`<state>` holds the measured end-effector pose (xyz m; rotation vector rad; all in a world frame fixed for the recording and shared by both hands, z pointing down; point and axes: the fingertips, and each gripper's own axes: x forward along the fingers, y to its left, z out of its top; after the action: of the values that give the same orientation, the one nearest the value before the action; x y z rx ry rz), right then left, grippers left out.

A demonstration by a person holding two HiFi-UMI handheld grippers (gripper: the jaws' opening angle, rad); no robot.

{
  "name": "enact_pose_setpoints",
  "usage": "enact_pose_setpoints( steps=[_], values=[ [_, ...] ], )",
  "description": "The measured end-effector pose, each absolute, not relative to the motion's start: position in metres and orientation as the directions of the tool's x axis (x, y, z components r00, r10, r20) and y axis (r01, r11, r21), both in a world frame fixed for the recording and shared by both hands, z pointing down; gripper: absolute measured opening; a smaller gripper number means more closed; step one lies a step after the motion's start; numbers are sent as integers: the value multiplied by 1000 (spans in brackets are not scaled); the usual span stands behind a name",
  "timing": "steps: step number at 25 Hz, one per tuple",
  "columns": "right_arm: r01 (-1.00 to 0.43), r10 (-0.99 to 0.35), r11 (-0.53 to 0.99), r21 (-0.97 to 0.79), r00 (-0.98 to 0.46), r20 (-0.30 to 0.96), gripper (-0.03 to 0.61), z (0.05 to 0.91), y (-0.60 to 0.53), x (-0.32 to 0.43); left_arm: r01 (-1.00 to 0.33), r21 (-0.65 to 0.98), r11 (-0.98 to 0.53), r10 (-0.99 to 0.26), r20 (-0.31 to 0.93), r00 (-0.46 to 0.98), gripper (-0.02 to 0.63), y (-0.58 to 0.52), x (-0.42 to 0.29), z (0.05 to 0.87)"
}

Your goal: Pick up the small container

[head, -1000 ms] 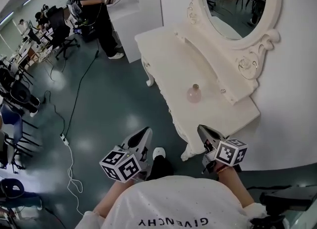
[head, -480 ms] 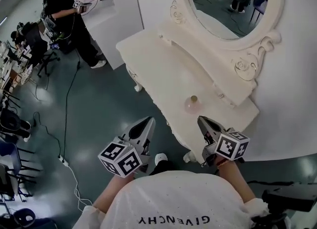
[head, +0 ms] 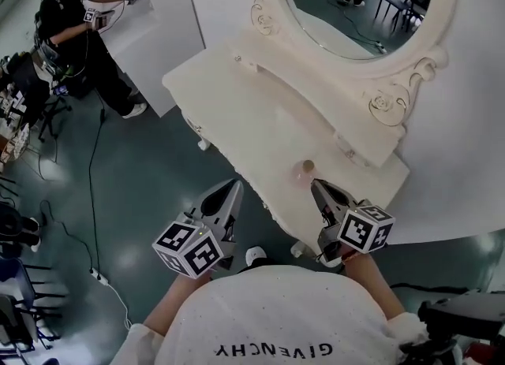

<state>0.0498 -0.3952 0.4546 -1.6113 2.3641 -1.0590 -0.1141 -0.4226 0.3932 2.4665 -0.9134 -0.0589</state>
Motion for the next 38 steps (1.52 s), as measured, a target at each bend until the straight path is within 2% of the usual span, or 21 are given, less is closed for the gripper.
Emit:
enact_pose_setpoints(
  steps=[8, 13, 17, 18, 20, 25, 28, 38],
  values=[
    [-818, -887, 136, -559, -352, 299, 0, 462, -432, 47, -591, 479, -648, -612, 134, 779, 0, -459, -137, 402],
    [-870, -938, 50, -491, -209, 276, 2, 462, -449, 57, -588, 500, -636, -598, 162, 785, 0, -476, -149, 417],
    [-944, -970, -15, -329, -65, 232, 2, 456, -454, 68, -577, 511, -637, -585, 167, 794, 0, -484, -153, 425],
    [-957, -974, -24, -291, -44, 224, 13, 455, -454, 69, -575, 515, -636, -582, 169, 795, 0, -485, -154, 425],
    [-967, -974, -40, -250, -19, 226, 125, 456, -455, 71, -569, 524, -634, -576, 172, 799, 0, -486, -155, 425],
    [-973, -969, -39, -229, -19, 248, 192, 472, -461, 71, -557, 534, -636, -567, 166, 807, 0, -489, -159, 427],
    [-979, -960, -28, -203, -31, 279, 268, 486, -467, 67, -560, 540, -628, -575, 163, 802, 0, -492, -167, 428],
    [-996, -914, -61, -62, 30, 405, 281, 532, -478, 70, -595, 547, -589, -616, 173, 769, 0, -492, -185, 434]
  ],
)
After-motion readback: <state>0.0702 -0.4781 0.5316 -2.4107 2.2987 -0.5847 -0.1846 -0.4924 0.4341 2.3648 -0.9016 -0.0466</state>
